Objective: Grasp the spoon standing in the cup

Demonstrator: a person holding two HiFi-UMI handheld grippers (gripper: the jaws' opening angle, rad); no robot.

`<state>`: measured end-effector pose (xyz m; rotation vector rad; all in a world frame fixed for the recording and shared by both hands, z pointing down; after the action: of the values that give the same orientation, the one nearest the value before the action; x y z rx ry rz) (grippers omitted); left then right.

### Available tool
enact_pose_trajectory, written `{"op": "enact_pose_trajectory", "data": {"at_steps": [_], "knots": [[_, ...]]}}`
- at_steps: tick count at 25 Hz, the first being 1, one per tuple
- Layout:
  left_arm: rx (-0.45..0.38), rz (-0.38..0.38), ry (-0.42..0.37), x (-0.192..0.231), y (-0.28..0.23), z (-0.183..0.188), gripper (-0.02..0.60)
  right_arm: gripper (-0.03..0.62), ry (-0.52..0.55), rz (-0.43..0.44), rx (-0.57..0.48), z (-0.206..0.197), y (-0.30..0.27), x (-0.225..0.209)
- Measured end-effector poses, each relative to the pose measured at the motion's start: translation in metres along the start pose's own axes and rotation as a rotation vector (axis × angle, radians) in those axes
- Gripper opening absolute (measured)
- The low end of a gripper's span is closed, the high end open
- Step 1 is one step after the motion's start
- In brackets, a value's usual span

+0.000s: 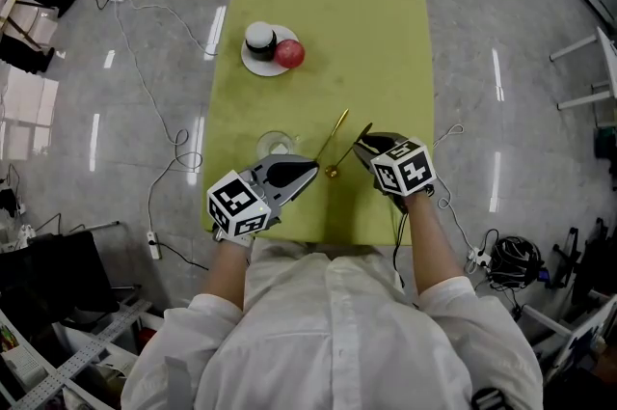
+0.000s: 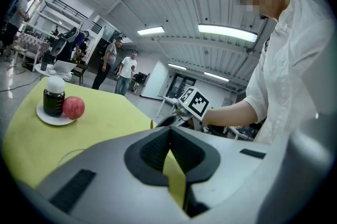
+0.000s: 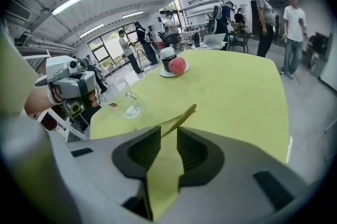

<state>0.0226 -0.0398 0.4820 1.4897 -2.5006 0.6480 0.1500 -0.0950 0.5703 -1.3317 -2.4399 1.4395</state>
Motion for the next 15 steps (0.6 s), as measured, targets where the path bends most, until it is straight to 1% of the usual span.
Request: {"op": "enact_pose_trajectory", "data": {"at_steps": [6, 9, 13, 15], "knots": [[0.0, -0.001, -0.003, 0.001, -0.001, 0.001, 0.005, 0.095, -0.021, -0.058, 0.04, -0.003, 0.005, -0.01], [0.001, -0.002, -0.003, 0.002, -0.002, 0.002, 0.005, 0.095, -0.01, -0.087, 0.059, -0.002, 0.009, -0.016], [0.001, -0.002, -0.003, 0.001, -0.004, 0.003, 0.005, 0.095, 0.008, -0.12, 0.046, 0.003, 0.018, -0.022], [0.001, -0.002, -0.005, 0.001, -0.004, 0.003, 0.005, 0.095, 0.007, -0.122, 0.024, 0.007, 0.023, -0.022]]}}
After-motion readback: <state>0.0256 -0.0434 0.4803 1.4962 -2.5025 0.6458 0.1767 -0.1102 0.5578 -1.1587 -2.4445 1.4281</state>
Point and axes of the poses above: the fingertips, and each gripper's own axes: y backward along the fingers, x to its left, z out of its top, the point moved 3 cm from there along y, backward along the fingers, and after that the axes turned 7 degrees about z, right-handed, at the moved point
